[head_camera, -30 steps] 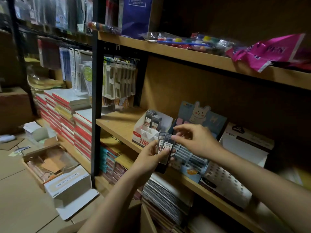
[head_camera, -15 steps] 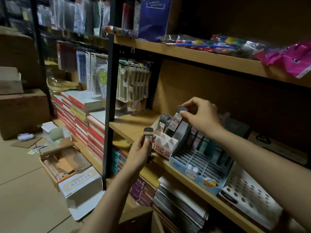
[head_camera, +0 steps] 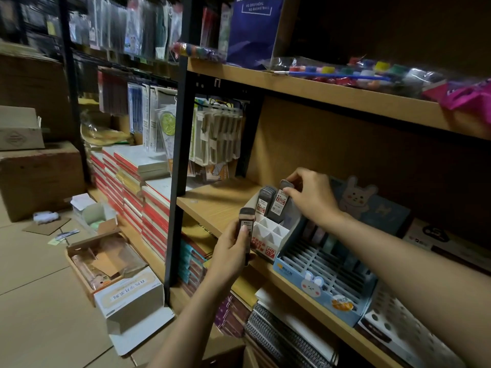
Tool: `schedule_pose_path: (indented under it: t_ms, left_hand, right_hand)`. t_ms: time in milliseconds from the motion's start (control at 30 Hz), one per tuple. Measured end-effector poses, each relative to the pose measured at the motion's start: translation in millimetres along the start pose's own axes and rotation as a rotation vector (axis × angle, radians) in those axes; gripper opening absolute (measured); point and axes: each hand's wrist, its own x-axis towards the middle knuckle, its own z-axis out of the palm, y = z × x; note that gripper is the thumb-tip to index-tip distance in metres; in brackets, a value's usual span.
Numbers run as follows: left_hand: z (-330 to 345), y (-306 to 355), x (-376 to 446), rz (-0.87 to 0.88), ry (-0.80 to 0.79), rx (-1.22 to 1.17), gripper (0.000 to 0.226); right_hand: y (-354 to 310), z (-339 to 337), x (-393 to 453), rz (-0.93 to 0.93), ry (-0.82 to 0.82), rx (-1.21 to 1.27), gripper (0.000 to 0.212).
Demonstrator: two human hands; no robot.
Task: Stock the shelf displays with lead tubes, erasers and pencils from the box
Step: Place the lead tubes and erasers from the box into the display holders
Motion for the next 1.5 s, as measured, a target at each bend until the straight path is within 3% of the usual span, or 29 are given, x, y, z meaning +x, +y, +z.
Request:
schedule_pose_path:
  t_ms: [233,467,733,1067,1167,1300,1500]
  left_hand:
    - [1,2,-1,-0.022,-0.002,-0.018,0.025]
    - [-3,5,-2,-0.017,-0.016,-0.014,0.024]
    - [0,4,-1,-0.005,-0.021,-0.002,0.027]
    - [0,5,3,0.032,0.005,0.160,0.022]
    - [1,5,2,0.031,0.009,0.167,0.022]
    - [1,5,2,0.027,0.008,0.158,0.022]
    - [-2,9,1,-0.013,0.026,0.024,0.024]
  right_hand:
    - [8,17,-5,0.003,-0.120,-0.150,0.013]
    - [9,16,-3,-0.012,-0.172,-0.222,0.037]
    - [-5,19,0,0.073,-0.234,-0.311,0.036]
    - [-13,14,16,0.158,-0.281,-0.229,0.033]
    - [-12,14,11,0.117,-0.271,-0.250,0.038]
    - [-7,14,1,-0.057,-0.125,-0.448,0.031]
    - [5,17,-9,-0.137,-0.085,-0.409,0.022]
